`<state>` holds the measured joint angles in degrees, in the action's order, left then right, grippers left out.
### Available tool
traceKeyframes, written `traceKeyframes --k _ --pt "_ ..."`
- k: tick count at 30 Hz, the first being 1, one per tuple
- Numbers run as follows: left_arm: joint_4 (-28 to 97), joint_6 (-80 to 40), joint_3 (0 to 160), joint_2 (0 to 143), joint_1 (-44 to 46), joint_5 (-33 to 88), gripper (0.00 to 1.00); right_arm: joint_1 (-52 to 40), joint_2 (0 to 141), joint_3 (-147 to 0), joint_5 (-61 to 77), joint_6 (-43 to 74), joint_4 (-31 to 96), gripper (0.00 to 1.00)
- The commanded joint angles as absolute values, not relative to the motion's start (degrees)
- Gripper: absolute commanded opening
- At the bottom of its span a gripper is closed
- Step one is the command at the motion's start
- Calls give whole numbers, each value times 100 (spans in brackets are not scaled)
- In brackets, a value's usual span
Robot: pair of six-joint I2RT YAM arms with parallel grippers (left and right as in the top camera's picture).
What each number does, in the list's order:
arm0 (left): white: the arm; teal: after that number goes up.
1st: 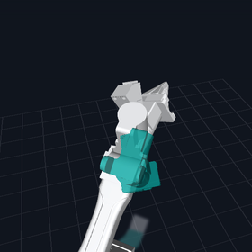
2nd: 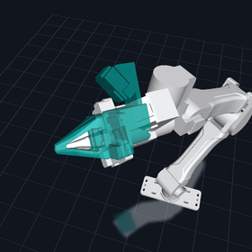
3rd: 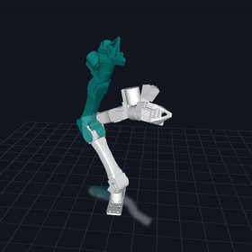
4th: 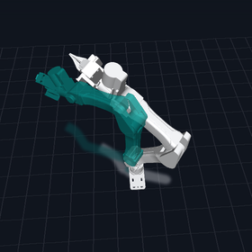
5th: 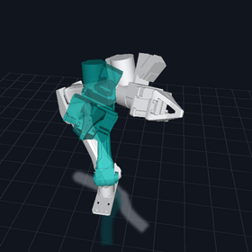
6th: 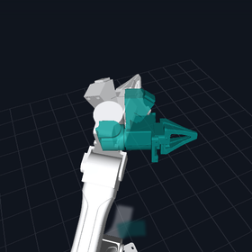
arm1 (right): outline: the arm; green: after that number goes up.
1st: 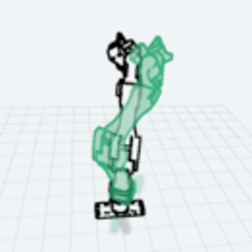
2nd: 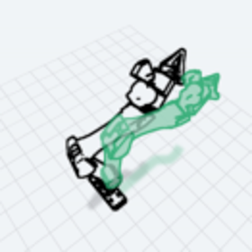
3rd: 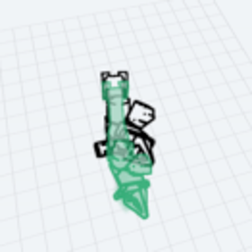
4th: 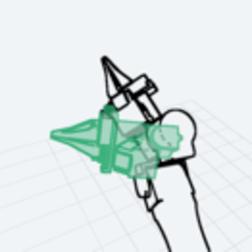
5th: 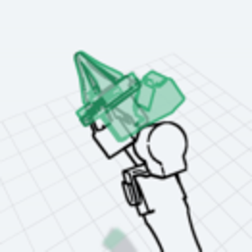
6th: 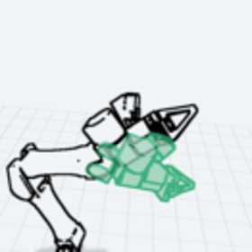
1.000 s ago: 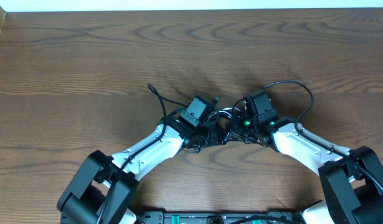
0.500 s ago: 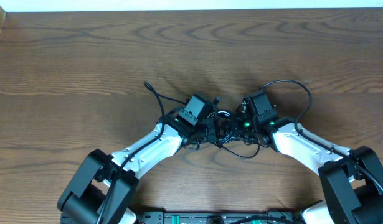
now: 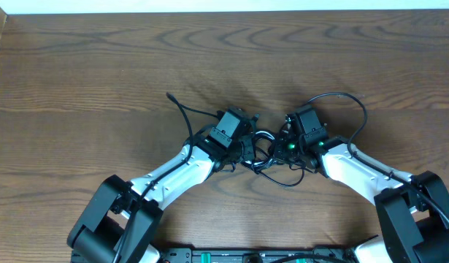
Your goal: Untangle cables
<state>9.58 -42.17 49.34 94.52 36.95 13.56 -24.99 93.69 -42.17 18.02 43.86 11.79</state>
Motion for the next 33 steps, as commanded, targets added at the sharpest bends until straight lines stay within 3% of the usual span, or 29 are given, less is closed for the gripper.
traceKeyframes --k 1,9,16,24,28,33 --pt "926 -4206 4886 9574 3671 1168 26 -2502 9404 -4219 1686 4322 1240 1" --pt "751 -4204 4886 9636 3673 1173 24 -2528 9404 -4219 1686 4324 1286 1" --pt "718 -3942 4886 9636 3739 1175 31 -2528 9404 -4219 1684 4366 1284 1" --pt "670 -3730 4886 9867 3970 908 31 -2528 9404 -4219 1684 4366 1286 1" --pt "617 -3645 4890 9942 3938 913 10 -2528 9404 -4219 1686 4366 1286 1" --pt "637 -3605 4941 9784 3922 1068 8 -2528 9404 -4219 1686 4473 1291 1"
